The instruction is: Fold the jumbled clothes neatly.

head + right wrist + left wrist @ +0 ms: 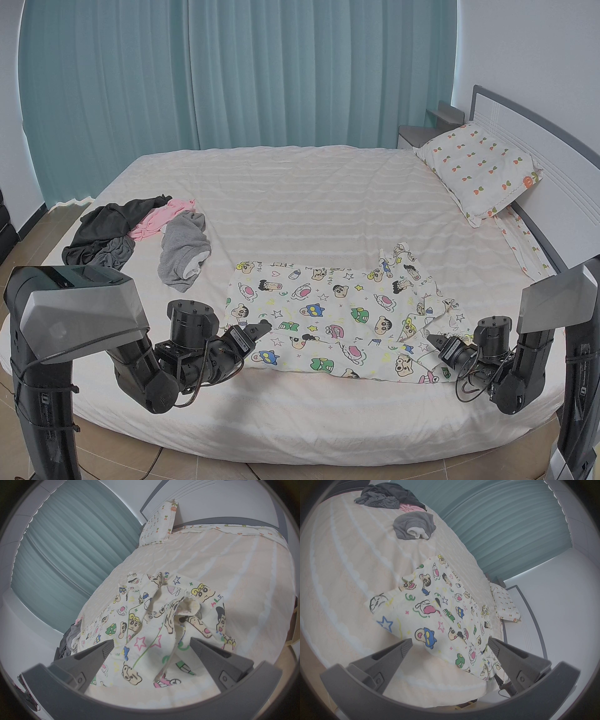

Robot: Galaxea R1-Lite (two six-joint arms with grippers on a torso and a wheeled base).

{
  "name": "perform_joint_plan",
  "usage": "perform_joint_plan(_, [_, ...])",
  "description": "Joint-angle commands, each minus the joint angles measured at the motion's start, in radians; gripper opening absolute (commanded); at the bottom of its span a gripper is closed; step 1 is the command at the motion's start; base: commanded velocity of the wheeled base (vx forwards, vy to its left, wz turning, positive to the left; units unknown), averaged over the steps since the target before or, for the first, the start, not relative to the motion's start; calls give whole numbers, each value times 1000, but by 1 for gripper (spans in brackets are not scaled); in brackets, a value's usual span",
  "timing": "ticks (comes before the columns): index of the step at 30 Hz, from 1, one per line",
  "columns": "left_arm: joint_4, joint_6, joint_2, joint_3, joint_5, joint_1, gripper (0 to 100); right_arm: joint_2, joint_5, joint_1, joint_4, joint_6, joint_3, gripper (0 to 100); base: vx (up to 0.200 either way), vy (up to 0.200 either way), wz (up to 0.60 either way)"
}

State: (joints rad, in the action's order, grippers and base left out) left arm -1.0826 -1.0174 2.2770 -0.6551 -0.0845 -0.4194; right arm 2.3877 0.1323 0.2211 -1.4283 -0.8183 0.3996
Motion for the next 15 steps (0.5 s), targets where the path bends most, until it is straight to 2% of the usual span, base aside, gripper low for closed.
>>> perform_joint_plan(1, [0,0,10,8,3,-2,100,24,3,-3,-4,-1,25,100,0,0,0])
perform_joint_plan(8, [0,0,10,14,6,-2,100,25,1,-3,-1,-1,51,100,0,0,0])
perform_joint_plan(9, [0,0,9,14,6,-2,100,30,0,-3,3,-1,58,0,0,0,0])
perform_joint_plan(15, [0,2,10,14,6,-2,100,45,1,-16,2,2,53,0,0,0,0])
